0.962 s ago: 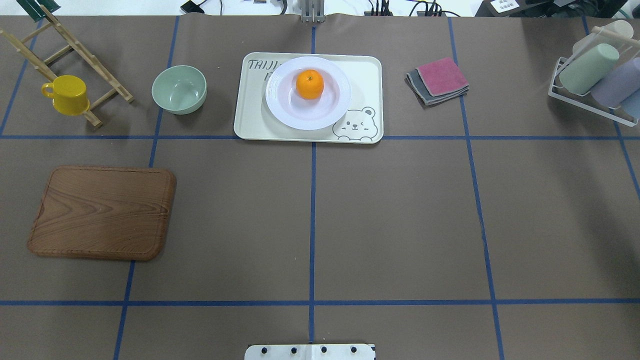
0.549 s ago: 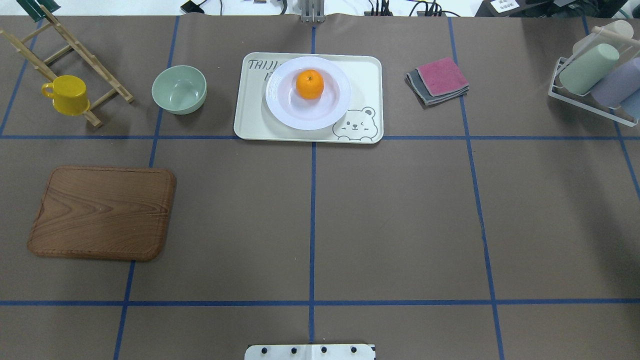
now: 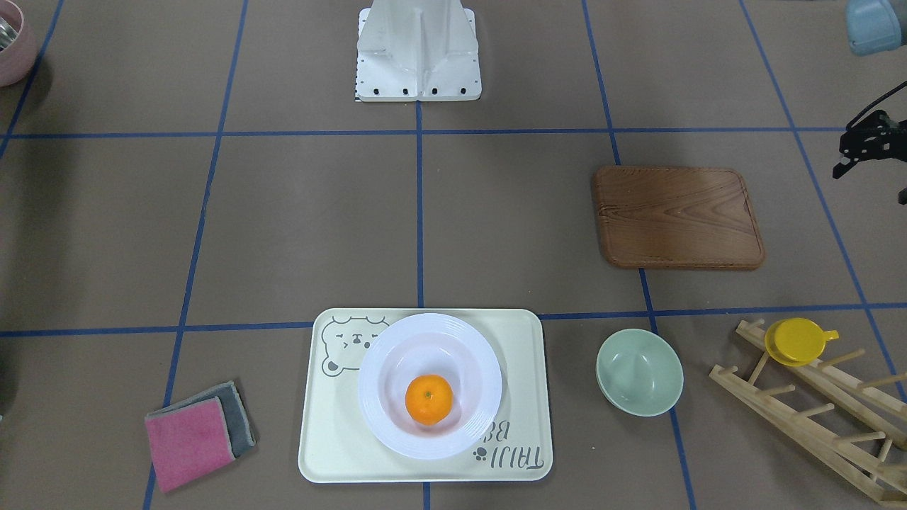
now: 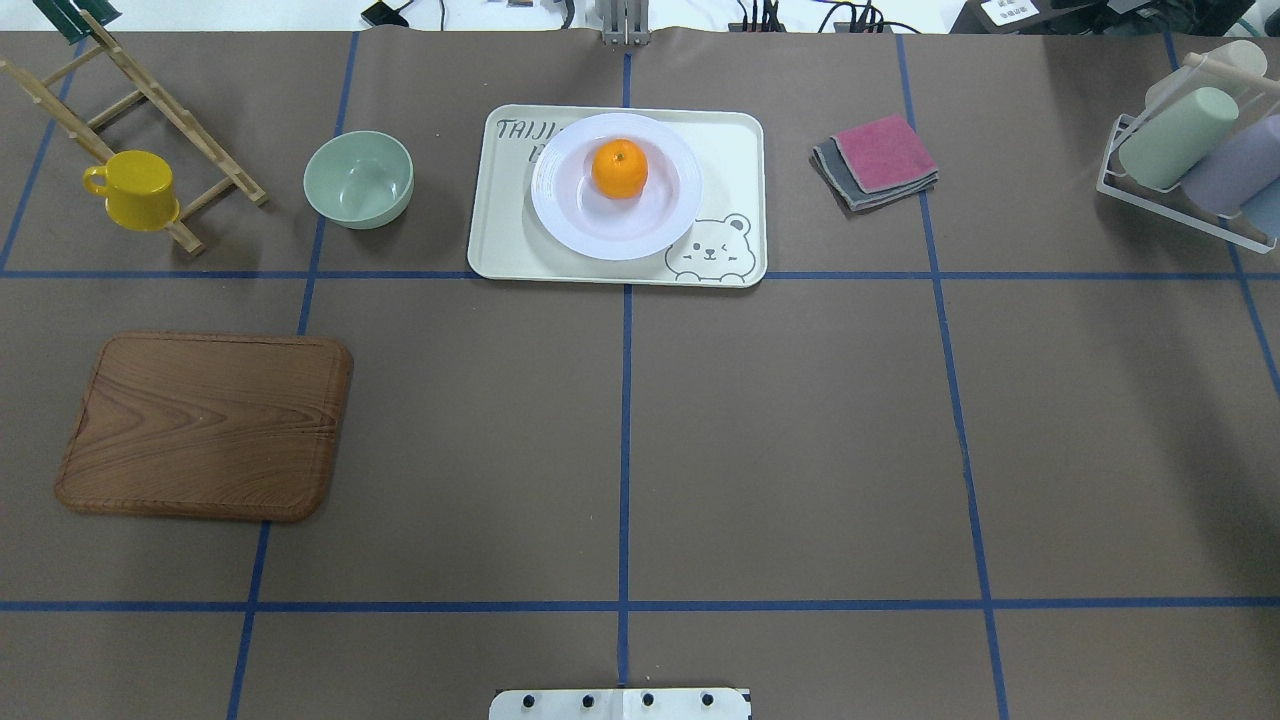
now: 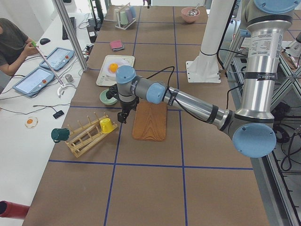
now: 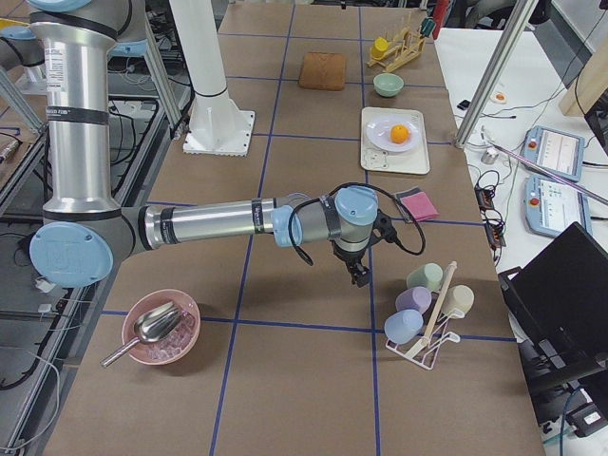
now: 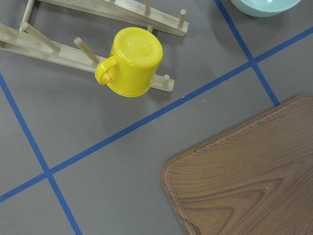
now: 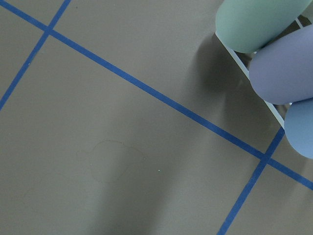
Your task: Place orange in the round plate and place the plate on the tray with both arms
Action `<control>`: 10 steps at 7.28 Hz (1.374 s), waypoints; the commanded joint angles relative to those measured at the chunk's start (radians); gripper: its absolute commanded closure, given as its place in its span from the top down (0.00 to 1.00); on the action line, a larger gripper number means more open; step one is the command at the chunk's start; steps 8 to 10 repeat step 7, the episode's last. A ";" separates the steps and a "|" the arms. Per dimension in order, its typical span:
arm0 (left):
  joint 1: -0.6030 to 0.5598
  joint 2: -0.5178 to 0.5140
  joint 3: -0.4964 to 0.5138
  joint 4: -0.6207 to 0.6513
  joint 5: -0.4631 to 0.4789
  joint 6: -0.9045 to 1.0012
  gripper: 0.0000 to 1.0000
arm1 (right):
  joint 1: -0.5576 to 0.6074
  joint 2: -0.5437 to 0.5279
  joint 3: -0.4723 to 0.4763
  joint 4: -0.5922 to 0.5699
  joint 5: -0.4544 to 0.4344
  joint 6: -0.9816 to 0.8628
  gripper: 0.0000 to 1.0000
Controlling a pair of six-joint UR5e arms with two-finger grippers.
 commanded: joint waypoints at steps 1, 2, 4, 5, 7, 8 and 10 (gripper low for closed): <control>0.000 -0.026 0.001 0.003 0.003 0.001 0.99 | 0.000 0.001 -0.005 0.000 0.009 -0.001 1.00; 0.000 -0.024 -0.001 0.001 0.003 0.003 0.99 | 0.001 -0.011 0.006 0.000 0.013 -0.003 1.00; -0.001 -0.026 -0.019 0.001 0.001 -0.002 0.99 | 0.001 0.007 -0.006 0.000 0.001 0.006 1.00; 0.000 -0.026 -0.019 0.001 0.001 -0.002 0.99 | 0.001 0.008 0.000 0.000 0.004 0.006 1.00; 0.002 -0.036 0.004 -0.022 0.030 -0.002 0.99 | 0.001 0.008 0.015 0.000 0.009 0.006 1.00; 0.002 -0.036 0.004 -0.022 0.030 -0.002 0.99 | 0.001 0.008 0.015 0.000 0.009 0.006 1.00; 0.002 -0.036 0.004 -0.022 0.030 -0.002 0.99 | 0.001 0.008 0.015 0.000 0.009 0.006 1.00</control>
